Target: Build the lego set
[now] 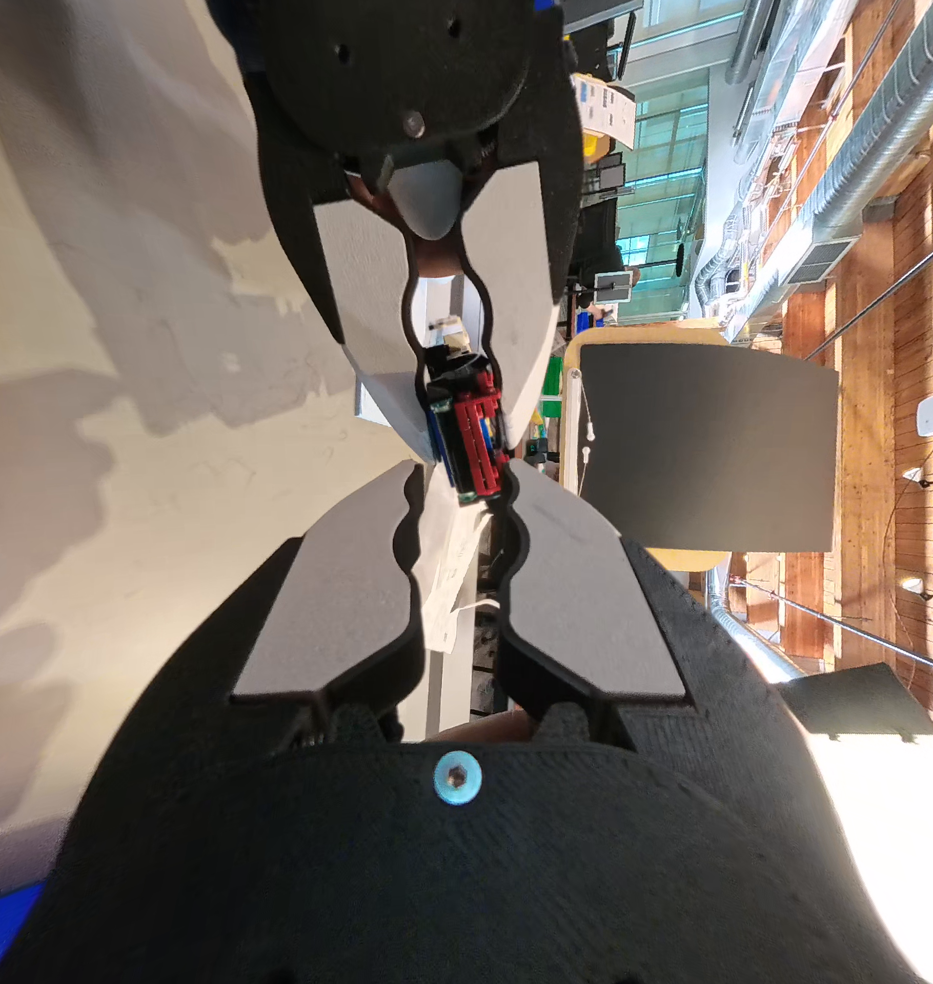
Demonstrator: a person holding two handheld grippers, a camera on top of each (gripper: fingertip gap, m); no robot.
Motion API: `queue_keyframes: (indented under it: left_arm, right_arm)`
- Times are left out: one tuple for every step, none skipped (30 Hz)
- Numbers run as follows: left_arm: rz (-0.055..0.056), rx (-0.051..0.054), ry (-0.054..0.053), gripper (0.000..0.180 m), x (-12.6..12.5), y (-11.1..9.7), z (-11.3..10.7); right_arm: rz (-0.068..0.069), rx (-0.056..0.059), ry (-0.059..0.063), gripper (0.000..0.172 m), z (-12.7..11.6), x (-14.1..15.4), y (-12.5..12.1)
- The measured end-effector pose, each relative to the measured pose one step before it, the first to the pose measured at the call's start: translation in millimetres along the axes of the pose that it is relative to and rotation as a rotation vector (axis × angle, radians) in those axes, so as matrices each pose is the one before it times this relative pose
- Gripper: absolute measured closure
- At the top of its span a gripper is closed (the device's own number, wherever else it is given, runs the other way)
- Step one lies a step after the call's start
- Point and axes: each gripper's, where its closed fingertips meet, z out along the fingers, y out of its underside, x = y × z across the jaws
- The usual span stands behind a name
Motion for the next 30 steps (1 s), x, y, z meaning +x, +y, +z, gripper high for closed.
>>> queue_keyframes:
  left_arm:
    - [0.0113,-0.0026,0.0004,0.154,0.17,-0.19,0.03]
    - [0.0091,-0.0025,0.0008,0.154,0.24,-0.14,0.03]
    - [0.0065,-0.0013,0.0008,0.154,0.11,-0.31,0.03]
    - [0.0042,0.0001,0.0001,0.154,0.01,-0.36,-0.18]
    - [0.0043,-0.0004,0.0011,0.154,0.17,-0.36,-0.01]
    - [0.0035,0.0005,0.0003,0.154,0.09,-0.39,-0.05]
    - [-0.0002,0.0017,-0.0007,0.154,-0.23,-0.49,-0.16]
    - [-0.0011,-0.0002,-0.0005,0.154,-0.23,-0.25,-0.09]
    - [-0.0001,0.0011,-0.0014,0.154,-0.32,-0.42,-0.19]
    - [-0.0004,0.0014,-0.0041,0.154,-0.74,-0.48,-0.17]
    - [-0.0023,0.0011,-0.0057,0.154,-1.24,-0.46,-0.17]
    - [-0.0014,0.0022,-0.0026,0.154,-1.0,-0.66,-0.38]
    - [0.0004,0.0002,-0.0013,0.154,-0.88,-0.25,-0.24]
    - [0.0024,0.0011,-0.0021,0.154,-0.74,-0.36,-0.39]
    - [0.0033,0.0,-0.0016,0.154,-0.31,-0.19,-0.29]
    - [0.0019,-0.0003,-0.0015,0.154,-0.32,-0.38,-0.09]
    - [0.0032,-0.0002,-0.0031,0.154,-0.38,-0.53,-0.08]
    - [0.0055,0.0004,-0.0038,0.154,-0.51,-0.68,-0.15]
    - [0.0078,0.0005,-0.0027,0.154,-0.63,-0.73,-0.13]
    - [0.0074,0.0008,-0.0002,0.154,-0.36,-0.9,-0.19]
    - [0.0038,0.0007,0.0,0.154,-0.28,-0.94,-0.18]
    - [0.0021,0.0006,-0.0013,0.154,-0.35,-0.83,-0.09]
    - [0.0049,-0.0007,-0.0001,0.154,0.04,-0.64,-0.01]
    - [0.0051,-0.0014,0.0006,0.154,0.22,-0.5,0.02]
    - [0.0042,0.0003,-0.002,0.154,-0.26,-0.9,-0.13]
    - [0.0058,-0.0001,-0.0026,0.154,-0.42,-0.96,-0.15]
    - [0.0054,-0.0001,0.0,0.154,-0.18,-0.87,-0.05]
    - [0.0022,-0.001,0.0014,0.154,-0.12,-0.51,0.09]
    - [0.0021,-0.0006,-0.0001,0.154,-0.14,-0.42,0.09]
    - [0.0004,-0.0004,-0.0005,0.154,-0.24,-0.19,0.01]
  right_arm:
    - [-0.0098,-0.0027,0.0036,0.145,1.0,-0.63,0.07]
    - [-0.0105,-0.0048,0.004,0.146,1.16,-0.61,0.57]
    - [-0.0103,-0.0057,0.0088,0.145,0.97,-0.01,0.84]
    - [-0.0096,-0.0026,0.0123,0.146,0.64,0.76,0.44]
    - [-0.0072,-0.0015,0.0077,0.146,0.52,0.34,0.24]
    - [-0.0052,-0.0024,0.0024,0.147,0.5,-0.29,0.24]
    - [-0.0062,-0.0025,0.0034,0.147,0.48,-0.08,0.44]
    - [-0.0081,-0.0006,0.0095,0.148,0.23,0.73,-0.04]
    - [-0.0094,-0.0015,0.0148,0.15,0.0,1.68,0.05]
    - [-0.0122,-0.0035,0.0162,0.153,0.07,2.01,0.11]
    - [-0.0149,-0.0014,0.0142,0.155,-0.01,1.48,-0.07]
    - [-0.0141,0.0015,0.0128,0.155,-0.02,1.21,-0.48]
    - [-0.0114,0.0015,0.0115,0.155,0.04,0.97,-0.29]
    - [-0.0088,0.0018,0.0091,0.155,0.01,0.67,-0.24]
    - [-0.0079,0.001,0.0062,0.155,0.11,0.46,-0.14]
    - [-0.0075,-0.0001,0.0036,0.155,0.02,0.2,-0.1]
    - [-0.0059,-0.0001,0.0024,0.155,-0.04,0.32,0.0]
    - [-0.0053,0.0013,0.0025,0.155,-0.18,0.46,-0.1]
    - [-0.0064,0.0039,0.0023,0.155,-0.31,0.56,-0.35]
    - [-0.0067,0.0057,0.0014,0.155,-0.49,0.42,-0.41]
    - [-0.0056,0.0061,-0.0002,0.155,-0.59,0.22,-0.37]
    - [-0.0049,0.0057,-0.0009,0.156,-0.66,0.36,-0.4]
    - [-0.0043,0.0044,-0.0036,0.156,-0.45,0.01,-0.22]
    - [-0.0027,0.003,-0.0063,0.156,-0.27,-0.2,-0.2]
    - [-0.0011,0.0024,-0.0045,0.156,-0.43,0.1,-0.23]
    - [-0.0024,0.0025,-0.0034,0.156,-0.45,0.44,-0.23]
    - [-0.0042,0.0014,-0.0048,0.156,-0.49,0.19,-0.2]
    - [-0.004,0.0003,-0.0049,0.156,-0.27,0.21,-0.03]
    - [-0.0019,-0.0001,-0.0041,0.156,-0.1,0.1,0.05]
    - [-0.0025,-0.0007,-0.0023,0.156,-0.1,0.17,0.1]
